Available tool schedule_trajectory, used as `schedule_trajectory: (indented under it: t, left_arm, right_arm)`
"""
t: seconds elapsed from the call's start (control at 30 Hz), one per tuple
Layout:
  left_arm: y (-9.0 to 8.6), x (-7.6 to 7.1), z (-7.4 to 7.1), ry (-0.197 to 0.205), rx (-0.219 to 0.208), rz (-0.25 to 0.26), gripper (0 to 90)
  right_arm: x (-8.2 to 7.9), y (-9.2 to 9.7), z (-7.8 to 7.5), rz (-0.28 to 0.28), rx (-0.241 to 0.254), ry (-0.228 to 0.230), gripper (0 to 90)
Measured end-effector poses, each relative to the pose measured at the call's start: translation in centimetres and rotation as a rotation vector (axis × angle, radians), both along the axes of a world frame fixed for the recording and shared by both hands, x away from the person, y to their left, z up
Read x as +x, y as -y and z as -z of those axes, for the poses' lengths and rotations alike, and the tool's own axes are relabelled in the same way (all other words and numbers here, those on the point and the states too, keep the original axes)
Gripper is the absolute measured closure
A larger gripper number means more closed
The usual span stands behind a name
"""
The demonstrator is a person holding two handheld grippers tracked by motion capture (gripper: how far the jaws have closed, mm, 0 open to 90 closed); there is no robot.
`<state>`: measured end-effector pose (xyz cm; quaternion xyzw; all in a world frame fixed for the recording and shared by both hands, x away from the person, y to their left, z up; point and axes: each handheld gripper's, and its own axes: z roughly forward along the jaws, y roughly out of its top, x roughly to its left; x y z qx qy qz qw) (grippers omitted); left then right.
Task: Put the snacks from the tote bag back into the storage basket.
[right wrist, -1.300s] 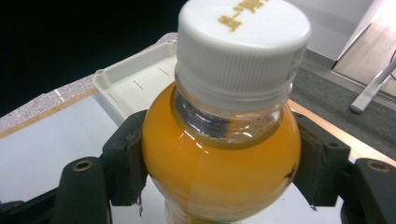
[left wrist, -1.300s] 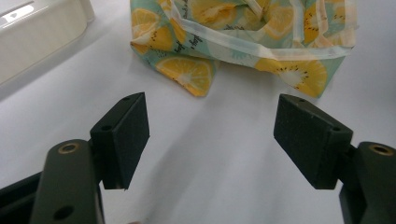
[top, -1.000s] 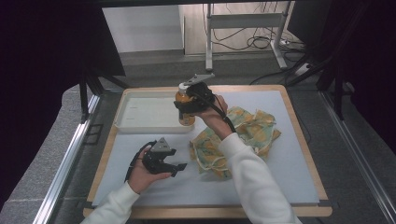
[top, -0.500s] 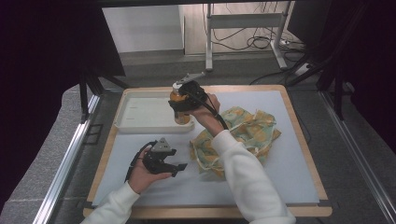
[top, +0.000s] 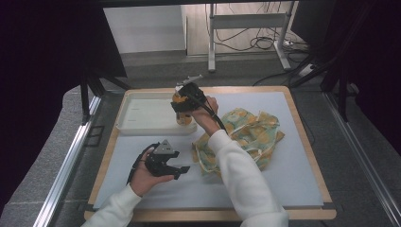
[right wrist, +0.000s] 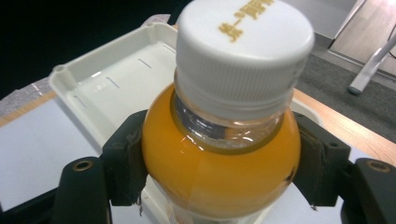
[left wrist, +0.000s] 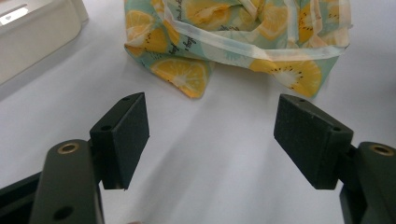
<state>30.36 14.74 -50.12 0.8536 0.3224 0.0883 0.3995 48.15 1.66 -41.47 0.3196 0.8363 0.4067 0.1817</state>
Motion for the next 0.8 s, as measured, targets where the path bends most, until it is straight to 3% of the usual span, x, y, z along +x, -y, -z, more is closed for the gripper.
schedule_trajectory:
  t: [0.37,0.67,0.8]
  left_arm:
    - [-0.1,0.1,-0.1,0.005,-0.007,-0.009,26.8]
    - [-0.2,0.1,-0.1,0.004,-0.008,-0.008,26.8]
    - [-0.2,0.2,-0.1,0.004,-0.008,-0.010,26.8]
  right_arm:
    - [0.8,-0.3,1.7,0.029,-0.034,-0.013,29.5]
    - [0.9,-0.6,3.3,0.019,-0.081,-0.032,29.4]
    - [0.7,-0.5,3.4,0.008,-0.079,-0.036,29.2]
